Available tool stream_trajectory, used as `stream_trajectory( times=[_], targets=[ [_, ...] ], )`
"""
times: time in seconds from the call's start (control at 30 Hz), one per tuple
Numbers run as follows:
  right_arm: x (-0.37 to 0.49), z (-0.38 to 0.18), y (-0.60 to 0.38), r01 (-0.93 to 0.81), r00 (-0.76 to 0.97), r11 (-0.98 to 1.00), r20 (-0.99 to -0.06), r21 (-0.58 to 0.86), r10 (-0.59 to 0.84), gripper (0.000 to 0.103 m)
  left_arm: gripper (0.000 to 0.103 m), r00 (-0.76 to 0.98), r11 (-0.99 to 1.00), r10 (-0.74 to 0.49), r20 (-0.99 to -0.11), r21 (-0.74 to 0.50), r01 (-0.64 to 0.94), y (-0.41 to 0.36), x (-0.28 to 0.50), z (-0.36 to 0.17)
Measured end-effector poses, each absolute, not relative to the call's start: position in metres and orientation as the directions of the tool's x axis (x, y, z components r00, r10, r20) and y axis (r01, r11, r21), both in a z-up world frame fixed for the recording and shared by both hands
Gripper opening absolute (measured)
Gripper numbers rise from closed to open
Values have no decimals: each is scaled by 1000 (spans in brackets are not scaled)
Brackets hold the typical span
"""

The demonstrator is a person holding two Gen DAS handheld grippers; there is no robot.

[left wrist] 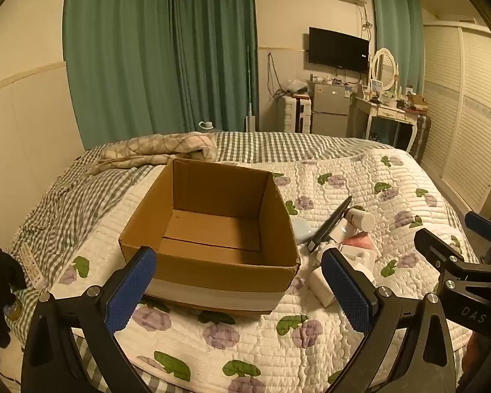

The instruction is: Organize rigid objects

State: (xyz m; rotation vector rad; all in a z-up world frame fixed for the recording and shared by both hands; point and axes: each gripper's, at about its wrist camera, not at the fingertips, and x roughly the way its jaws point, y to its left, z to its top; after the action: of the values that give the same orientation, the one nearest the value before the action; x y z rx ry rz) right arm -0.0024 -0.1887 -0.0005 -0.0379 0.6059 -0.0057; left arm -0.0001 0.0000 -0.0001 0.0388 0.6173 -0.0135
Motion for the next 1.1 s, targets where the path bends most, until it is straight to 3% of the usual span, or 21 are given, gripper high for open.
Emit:
stream_trajectory(
  times=[1.1],
  targets=[
    [-3,-3,-187,-5,823,999,-568,-44,-21,103,103,816,998,26,-578,65,14,0,0,-2]
  ],
)
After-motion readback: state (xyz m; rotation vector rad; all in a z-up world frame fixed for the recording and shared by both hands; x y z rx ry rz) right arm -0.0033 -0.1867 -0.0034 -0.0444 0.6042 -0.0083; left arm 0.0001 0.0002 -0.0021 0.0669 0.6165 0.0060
